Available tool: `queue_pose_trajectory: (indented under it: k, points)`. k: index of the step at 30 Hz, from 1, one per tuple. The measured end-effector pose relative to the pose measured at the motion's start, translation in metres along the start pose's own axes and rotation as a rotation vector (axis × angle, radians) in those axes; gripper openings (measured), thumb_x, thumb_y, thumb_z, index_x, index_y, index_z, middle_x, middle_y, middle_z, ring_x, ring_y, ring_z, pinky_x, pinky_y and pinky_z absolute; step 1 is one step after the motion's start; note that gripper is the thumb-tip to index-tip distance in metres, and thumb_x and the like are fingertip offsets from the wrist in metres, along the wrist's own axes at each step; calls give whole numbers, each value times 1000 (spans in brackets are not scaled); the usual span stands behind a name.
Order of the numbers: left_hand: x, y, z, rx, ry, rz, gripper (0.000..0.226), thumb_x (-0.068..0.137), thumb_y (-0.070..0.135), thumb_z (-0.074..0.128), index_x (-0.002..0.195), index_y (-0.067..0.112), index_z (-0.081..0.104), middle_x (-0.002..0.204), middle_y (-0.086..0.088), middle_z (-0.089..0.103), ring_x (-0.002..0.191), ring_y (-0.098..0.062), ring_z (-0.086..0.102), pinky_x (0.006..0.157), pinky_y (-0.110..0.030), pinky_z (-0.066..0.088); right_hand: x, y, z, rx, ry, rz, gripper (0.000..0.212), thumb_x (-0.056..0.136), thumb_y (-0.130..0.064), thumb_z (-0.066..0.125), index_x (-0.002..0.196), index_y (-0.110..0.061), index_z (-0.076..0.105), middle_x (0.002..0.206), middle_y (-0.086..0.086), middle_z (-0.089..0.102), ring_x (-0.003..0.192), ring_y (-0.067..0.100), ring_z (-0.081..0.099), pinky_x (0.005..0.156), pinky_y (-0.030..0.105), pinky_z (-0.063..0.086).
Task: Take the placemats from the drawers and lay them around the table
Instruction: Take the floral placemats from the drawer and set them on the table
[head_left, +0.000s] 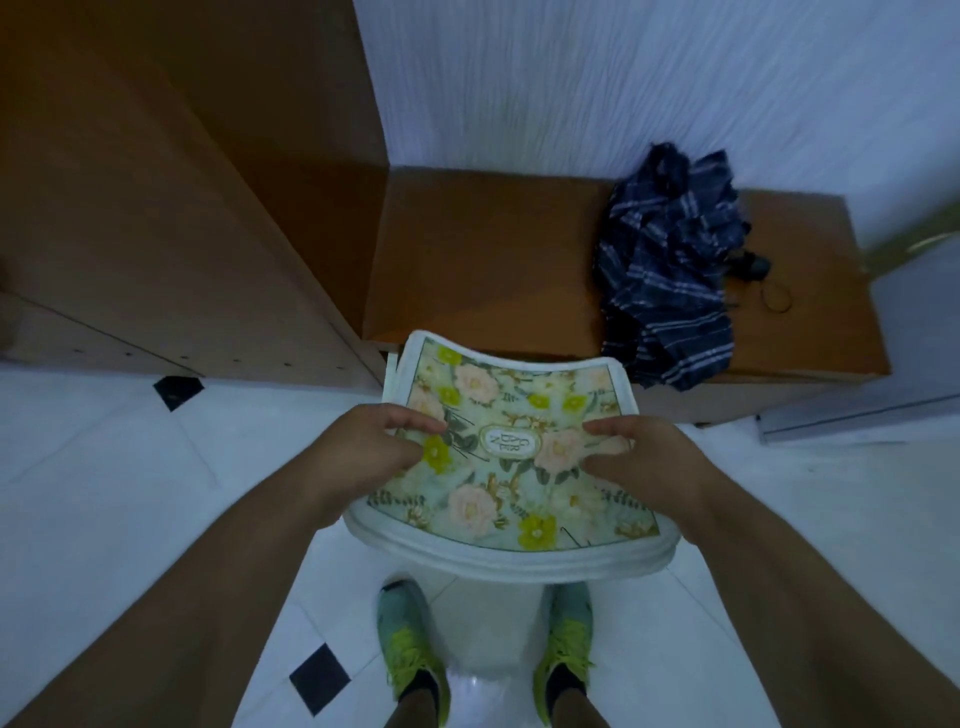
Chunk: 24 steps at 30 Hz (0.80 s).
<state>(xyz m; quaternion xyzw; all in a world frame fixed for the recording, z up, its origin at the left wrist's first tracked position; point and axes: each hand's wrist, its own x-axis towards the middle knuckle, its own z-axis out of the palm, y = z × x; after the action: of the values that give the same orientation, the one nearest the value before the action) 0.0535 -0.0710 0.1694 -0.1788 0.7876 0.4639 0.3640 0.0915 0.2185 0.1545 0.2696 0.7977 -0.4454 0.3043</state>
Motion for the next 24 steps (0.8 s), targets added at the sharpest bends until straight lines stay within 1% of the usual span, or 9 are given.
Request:
queue_pose_trajectory:
  k: [5, 9, 12, 14, 16, 18, 20, 22, 24]
  points:
    - [-90, 62, -34, 21, 67, 279, 26, 95, 17, 69, 109, 36, 79, 122, 11, 59, 107, -13, 67, 95, -37, 58, -104, -63, -54, -132, 177, -171, 48, 88, -32, 74, 134, -33, 60, 118, -9, 59, 91, 8, 59, 72, 22, 53]
    - [-167, 119, -62, 44, 195, 501, 23, 96, 20, 69, 114, 32, 77, 115, 11, 52, 112, -14, 60, 99, -37, 55, -190, -123, -99, -159, 358, -361, 50, 90, -31, 72, 138, -36, 57, 133, -4, 58, 101, 10, 55, 79, 22, 48]
    - [-235, 156, -85, 21, 224, 648, 31, 96, 21, 68, 116, 43, 74, 118, 17, 51, 113, -7, 59, 97, -36, 56, -263, -158, -129, -115, 463, -490, 49, 90, -28, 72, 136, -36, 58, 125, -11, 57, 100, 6, 58, 79, 17, 47]
    - [-278, 180, -101, 1, 195, 709, 39, 96, 16, 69, 117, 49, 72, 126, 18, 51, 117, -6, 59, 98, -38, 56, -310, -176, -148, -76, 511, -561, 46, 90, -27, 72, 131, -41, 59, 116, -17, 53, 88, -2, 60, 68, 9, 48]
    - [-320, 204, -116, -30, 165, 735, 45, 93, 11, 71, 115, 50, 72, 135, 10, 54, 119, -15, 63, 97, -44, 57, -349, -191, -167, -48, 540, -636, 42, 88, -30, 74, 122, -49, 59, 122, -14, 55, 88, 2, 64, 70, 23, 57]
    - [-360, 225, -124, -57, 169, 779, 42, 88, 14, 73, 114, 48, 72, 139, 3, 57, 116, -20, 66, 94, -47, 58, -381, -198, -185, -6, 559, -719, 42, 85, -32, 75, 118, -52, 58, 129, -11, 57, 101, 13, 65, 81, 38, 60]
    - [-395, 243, -125, -54, 225, 857, 36, 88, 21, 77, 113, 46, 72, 135, 7, 61, 114, -17, 68, 92, -45, 59, -407, -204, -204, 26, 561, -801, 41, 87, -29, 75, 118, -51, 59, 128, -11, 58, 107, 12, 63, 82, 36, 59]
    - [-423, 253, -117, -80, 290, 907, 34, 90, 20, 76, 114, 44, 71, 128, 13, 65, 110, -10, 69, 89, -40, 61, -425, -207, -219, 78, 488, -846, 43, 90, -26, 73, 121, -51, 58, 123, -14, 61, 100, 7, 65, 73, 29, 60]
    - [-444, 257, -101, -58, 380, 937, 39, 92, 17, 74, 119, 44, 69, 127, 14, 63, 107, 0, 66, 90, -28, 59, -436, -206, -231, 48, 432, -851, 50, 91, -25, 71, 131, -50, 54, 121, -19, 58, 99, 5, 63, 73, 21, 57]
